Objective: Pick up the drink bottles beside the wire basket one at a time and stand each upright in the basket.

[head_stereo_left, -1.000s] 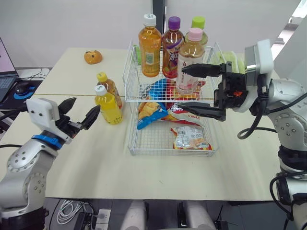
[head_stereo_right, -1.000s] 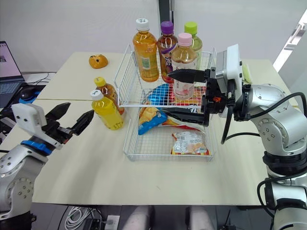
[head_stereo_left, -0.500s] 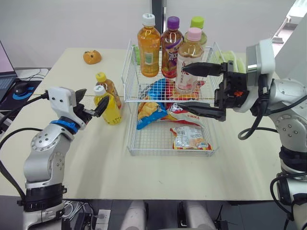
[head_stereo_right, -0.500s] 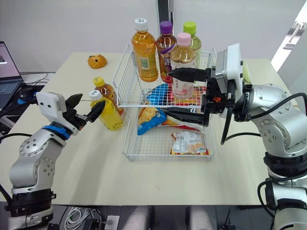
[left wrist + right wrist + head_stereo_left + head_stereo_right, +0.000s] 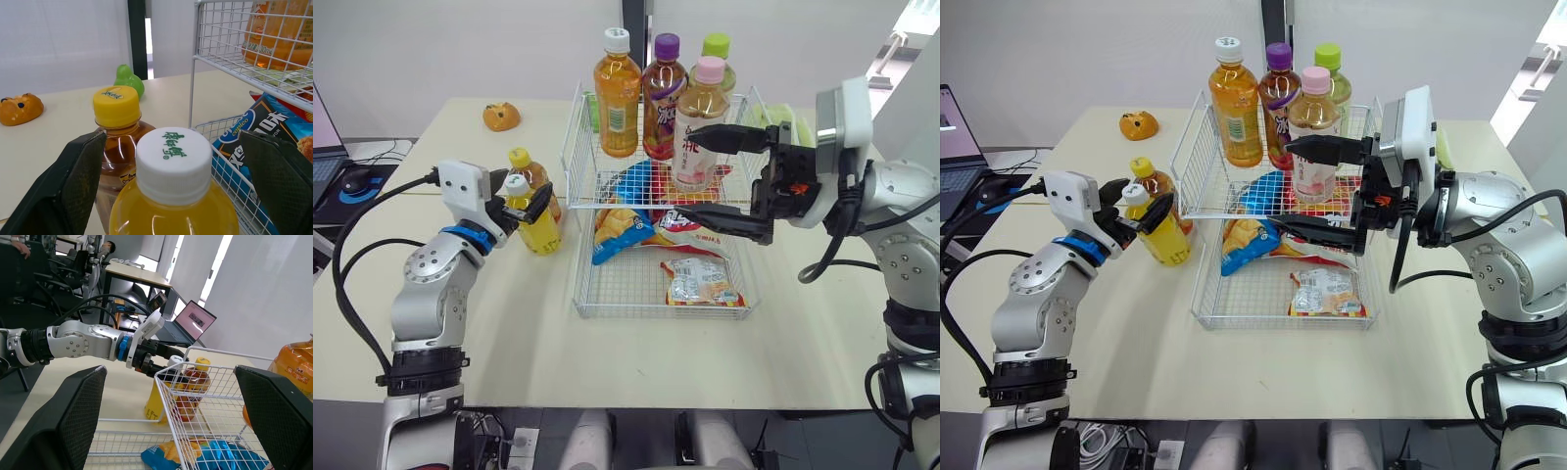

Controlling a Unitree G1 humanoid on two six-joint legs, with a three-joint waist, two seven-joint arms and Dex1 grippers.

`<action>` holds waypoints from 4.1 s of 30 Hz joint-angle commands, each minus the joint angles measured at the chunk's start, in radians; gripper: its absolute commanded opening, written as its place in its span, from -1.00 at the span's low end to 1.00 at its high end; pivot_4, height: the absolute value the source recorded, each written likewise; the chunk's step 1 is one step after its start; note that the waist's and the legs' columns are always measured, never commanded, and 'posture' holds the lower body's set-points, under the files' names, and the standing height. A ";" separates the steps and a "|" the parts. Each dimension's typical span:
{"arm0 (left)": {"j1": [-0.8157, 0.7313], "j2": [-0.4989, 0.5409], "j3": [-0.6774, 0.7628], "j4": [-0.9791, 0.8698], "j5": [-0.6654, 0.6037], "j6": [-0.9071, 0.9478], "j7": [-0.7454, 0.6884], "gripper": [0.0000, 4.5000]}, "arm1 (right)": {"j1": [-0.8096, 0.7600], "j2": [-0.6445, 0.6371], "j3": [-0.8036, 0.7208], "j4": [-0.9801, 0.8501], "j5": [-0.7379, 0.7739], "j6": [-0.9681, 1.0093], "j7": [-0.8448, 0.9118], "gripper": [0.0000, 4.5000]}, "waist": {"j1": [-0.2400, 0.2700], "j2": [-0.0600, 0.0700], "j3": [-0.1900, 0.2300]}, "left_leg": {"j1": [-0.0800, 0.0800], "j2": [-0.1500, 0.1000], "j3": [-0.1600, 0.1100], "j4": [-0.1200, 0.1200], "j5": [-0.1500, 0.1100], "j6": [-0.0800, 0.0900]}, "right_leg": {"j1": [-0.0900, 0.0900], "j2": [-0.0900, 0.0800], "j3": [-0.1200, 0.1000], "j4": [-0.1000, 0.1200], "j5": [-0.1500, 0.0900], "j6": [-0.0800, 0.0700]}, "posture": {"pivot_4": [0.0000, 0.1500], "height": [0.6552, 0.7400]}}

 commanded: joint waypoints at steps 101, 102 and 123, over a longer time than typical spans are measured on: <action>-0.905 0.029 -0.197 0.473 -0.106 0.121 -0.753 -0.39 | 0.166 -0.093 -0.178 -0.224 0.052 0.121 -0.296 1.00 | -0.022 -0.001 0.002 | -0.003 -0.001 0.000 0.000 0.000 0.000 | -0.002 0.001 0.000 0.001 0.000 0.000 | 1.00 1.00; -0.903 0.021 -0.199 0.480 -0.092 0.102 -0.754 -0.39 | 0.167 -0.093 -0.178 -0.225 0.054 0.121 -0.299 1.00 | -0.022 -0.001 0.002 | -0.003 -0.001 0.000 0.000 0.000 0.000 | -0.002 0.001 0.000 0.001 0.000 0.000 | 1.00 1.00; -0.901 -0.040 -0.171 0.517 -0.067 0.074 -0.771 0.63 | 0.168 -0.097 -0.182 -0.226 0.092 0.120 -0.309 1.00 | -0.023 -0.001 0.002 | -0.003 -0.001 0.000 0.000 0.000 0.000 | -0.002 0.001 0.000 0.001 0.000 0.000 | 1.00 1.00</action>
